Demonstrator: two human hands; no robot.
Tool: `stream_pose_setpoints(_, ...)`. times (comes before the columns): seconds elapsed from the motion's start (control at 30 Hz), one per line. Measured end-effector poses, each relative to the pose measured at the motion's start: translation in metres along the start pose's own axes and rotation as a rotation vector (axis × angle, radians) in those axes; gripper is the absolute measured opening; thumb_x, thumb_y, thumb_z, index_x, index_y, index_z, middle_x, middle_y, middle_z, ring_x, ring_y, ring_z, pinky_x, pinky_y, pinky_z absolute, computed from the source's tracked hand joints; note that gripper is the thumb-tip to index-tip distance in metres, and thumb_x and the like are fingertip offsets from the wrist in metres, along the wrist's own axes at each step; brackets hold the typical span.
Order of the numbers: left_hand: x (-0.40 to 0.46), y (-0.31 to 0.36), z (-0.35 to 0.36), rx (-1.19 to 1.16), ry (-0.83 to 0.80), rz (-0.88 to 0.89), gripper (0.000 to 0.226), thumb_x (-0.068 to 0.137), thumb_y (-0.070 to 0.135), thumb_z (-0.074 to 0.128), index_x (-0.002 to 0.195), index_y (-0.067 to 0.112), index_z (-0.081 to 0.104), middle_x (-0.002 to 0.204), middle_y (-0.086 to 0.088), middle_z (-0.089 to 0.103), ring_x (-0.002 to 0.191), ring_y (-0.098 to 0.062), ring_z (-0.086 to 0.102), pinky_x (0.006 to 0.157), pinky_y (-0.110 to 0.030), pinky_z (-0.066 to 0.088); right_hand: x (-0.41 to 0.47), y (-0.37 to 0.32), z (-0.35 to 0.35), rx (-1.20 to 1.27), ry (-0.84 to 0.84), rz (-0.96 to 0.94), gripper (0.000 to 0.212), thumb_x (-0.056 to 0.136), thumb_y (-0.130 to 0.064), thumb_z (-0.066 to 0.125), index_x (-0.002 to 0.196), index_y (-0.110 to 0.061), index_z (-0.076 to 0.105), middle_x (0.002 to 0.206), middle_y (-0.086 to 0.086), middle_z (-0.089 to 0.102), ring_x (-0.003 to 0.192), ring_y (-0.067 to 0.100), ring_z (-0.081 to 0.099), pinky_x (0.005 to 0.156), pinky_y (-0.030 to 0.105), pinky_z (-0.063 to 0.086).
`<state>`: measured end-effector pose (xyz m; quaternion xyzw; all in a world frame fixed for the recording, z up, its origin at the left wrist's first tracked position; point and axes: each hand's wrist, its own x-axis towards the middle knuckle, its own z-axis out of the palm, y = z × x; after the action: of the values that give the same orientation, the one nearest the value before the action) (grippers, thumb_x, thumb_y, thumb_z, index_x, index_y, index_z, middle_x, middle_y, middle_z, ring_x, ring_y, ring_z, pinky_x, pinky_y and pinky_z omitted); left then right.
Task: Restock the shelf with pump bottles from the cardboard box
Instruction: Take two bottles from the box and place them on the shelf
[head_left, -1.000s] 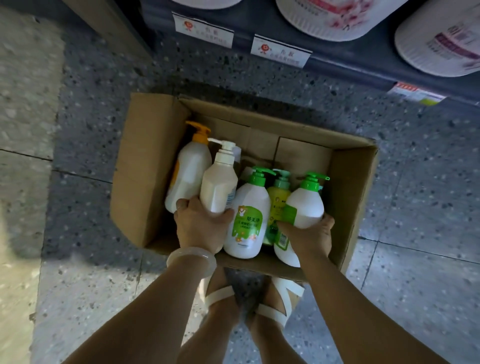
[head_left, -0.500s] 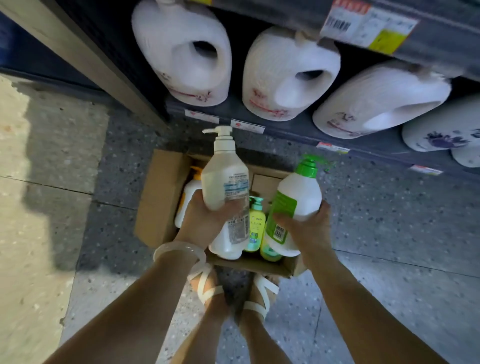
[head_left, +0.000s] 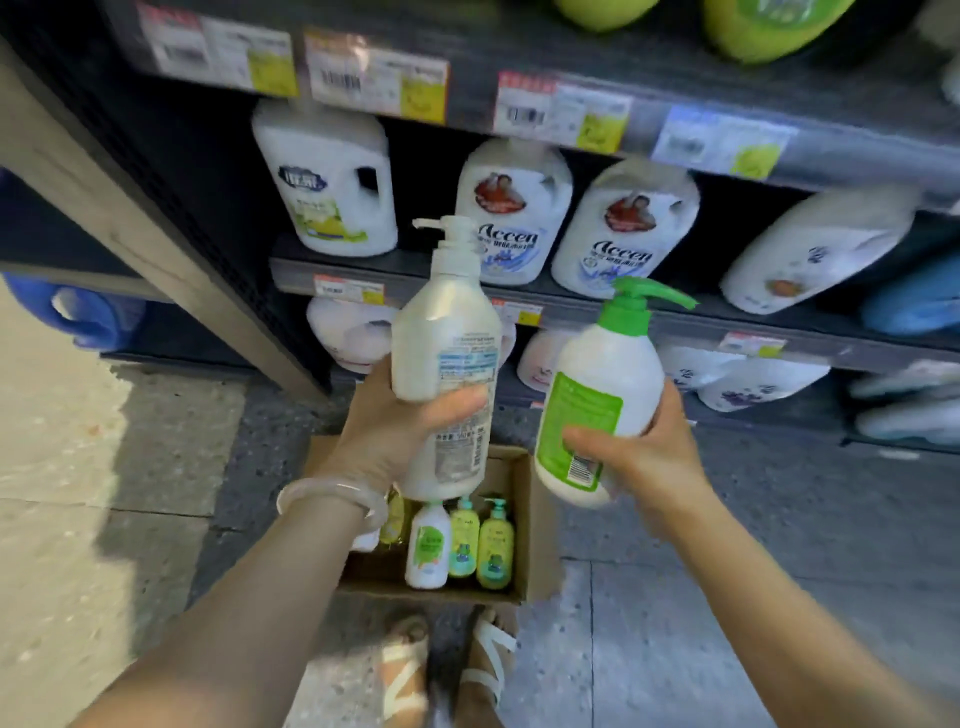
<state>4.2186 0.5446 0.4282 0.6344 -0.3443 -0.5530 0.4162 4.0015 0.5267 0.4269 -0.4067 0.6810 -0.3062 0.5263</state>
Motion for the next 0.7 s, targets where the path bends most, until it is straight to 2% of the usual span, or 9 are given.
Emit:
stream_pose_setpoints(0.1, -0.024, 0.049, 0.006, 0.032, -0.06, 0.086, 0.046, 0.047, 0.036, 0.083, 0.089, 0.023, 0.073, 0.091, 0.002, 0.076, 0.088, -0.015, 0.072, 0.084, -0.041, 0.057, -0.028, -0.037, -0.012, 0.05, -0.039, -0.08, 0.074, 0.053, -0.002, 0.087, 0.11, -0.023, 0.045, 0.108, 0.004, 0.063, 0.096, 0.022, 0.064, 0.083, 0.044, 0.055)
stream_pose_setpoints(0.13, -0.031, 0.064, 0.007, 0.024, -0.076, 0.111, 0.049, 0.045, 0.036, 0.082, 0.09, 0.022, 0.073, 0.092, 0.0, 0.076, 0.089, -0.017, 0.072, 0.084, -0.042, 0.057, -0.038, -0.05, -0.017, 0.067, -0.05, -0.097, 0.075, 0.052, -0.005, 0.088, 0.112, -0.02, 0.046, 0.108, 0.005, 0.064, 0.096, 0.022, 0.065, 0.083, 0.046, 0.055)
stream_pose_setpoints(0.2, -0.047, 0.096, 0.008, -0.003, -0.119, 0.159, 0.053, 0.045, 0.031, 0.082, 0.095, 0.018, 0.071, 0.095, -0.002, 0.076, 0.09, -0.019, 0.071, 0.084, -0.042, 0.057, -0.057, -0.076, -0.028, 0.092, -0.039, -0.124, 0.091, 0.04, -0.023, 0.089, 0.119, -0.016, 0.044, 0.113, 0.008, 0.064, 0.1, 0.026, 0.066, 0.084, 0.05, 0.055)
stream_pose_setpoints(0.3, -0.072, 0.146, 0.009, -0.011, -0.191, 0.253, 0.062, 0.046, 0.035, 0.08, 0.104, 0.016, 0.069, 0.097, -0.003, 0.075, 0.091, -0.019, 0.071, 0.08, -0.039, 0.058, -0.086, -0.113, -0.05, 0.138, -0.02, -0.192, 0.098, 0.034, -0.033, 0.086, 0.121, -0.024, 0.043, 0.117, 0.008, 0.063, 0.104, 0.029, 0.064, 0.087, 0.054, 0.053)
stream_pose_setpoints(0.4, -0.095, 0.194, 0.017, -0.018, -0.27, 0.332, 0.064, 0.047, 0.035, 0.08, 0.106, 0.013, 0.068, 0.098, -0.006, 0.075, 0.092, -0.023, 0.071, 0.079, -0.04, 0.055, -0.119, -0.148, -0.08, 0.196, 0.041, -0.274, 0.082, 0.039, -0.022, 0.088, 0.108, -0.035, 0.045, 0.113, 0.007, 0.064, 0.101, 0.027, 0.065, 0.087, 0.054, 0.053)
stream_pose_setpoints(0.47, -0.108, 0.226, 0.028, -0.03, -0.319, 0.378, 0.062, 0.045, 0.033, 0.082, 0.102, 0.013, 0.069, 0.096, -0.008, 0.075, 0.09, -0.027, 0.071, 0.078, -0.044, 0.056, -0.142, -0.171, -0.102, 0.23, 0.086, -0.335, 0.076, 0.046, -0.014, 0.087, 0.105, -0.037, 0.047, 0.112, 0.006, 0.065, 0.099, 0.023, 0.066, 0.085, 0.05, 0.055)
stream_pose_setpoints(0.53, -0.122, 0.257, 0.046, -0.037, -0.376, 0.437, 0.063, 0.042, 0.032, 0.083, 0.1, 0.013, 0.07, 0.094, -0.009, 0.076, 0.088, -0.028, 0.072, 0.075, -0.043, 0.057, -0.163, -0.194, -0.125, 0.264, 0.141, -0.394, 0.076, 0.043, -0.017, 0.086, 0.106, -0.036, 0.048, 0.112, 0.007, 0.064, 0.097, 0.021, 0.067, 0.081, 0.043, 0.057)
stream_pose_setpoints(0.63, -0.142, 0.297, 0.081, -0.049, -0.443, 0.528, 0.065, 0.038, 0.032, 0.082, 0.098, 0.011, 0.07, 0.091, -0.006, 0.076, 0.084, -0.022, 0.073, 0.064, -0.028, 0.057, -0.19, -0.224, -0.168, 0.306, 0.19, -0.488, 0.078, 0.046, -0.015, 0.085, 0.113, -0.03, 0.049, 0.112, 0.006, 0.066, 0.098, 0.022, 0.068, 0.082, 0.042, 0.057)
stream_pose_setpoints(0.7, -0.157, 0.32, 0.107, -0.064, -0.483, 0.564, 0.065, 0.036, 0.032, 0.084, 0.096, 0.01, 0.071, 0.091, -0.008, 0.076, 0.084, -0.024, 0.073, 0.066, -0.031, 0.058, -0.208, -0.238, -0.2, 0.323, 0.218, -0.533, 0.076, 0.052, -0.01, 0.086, 0.115, -0.029, 0.048, 0.109, 0.004, 0.068, 0.098, 0.022, 0.068, 0.083, 0.045, 0.057)
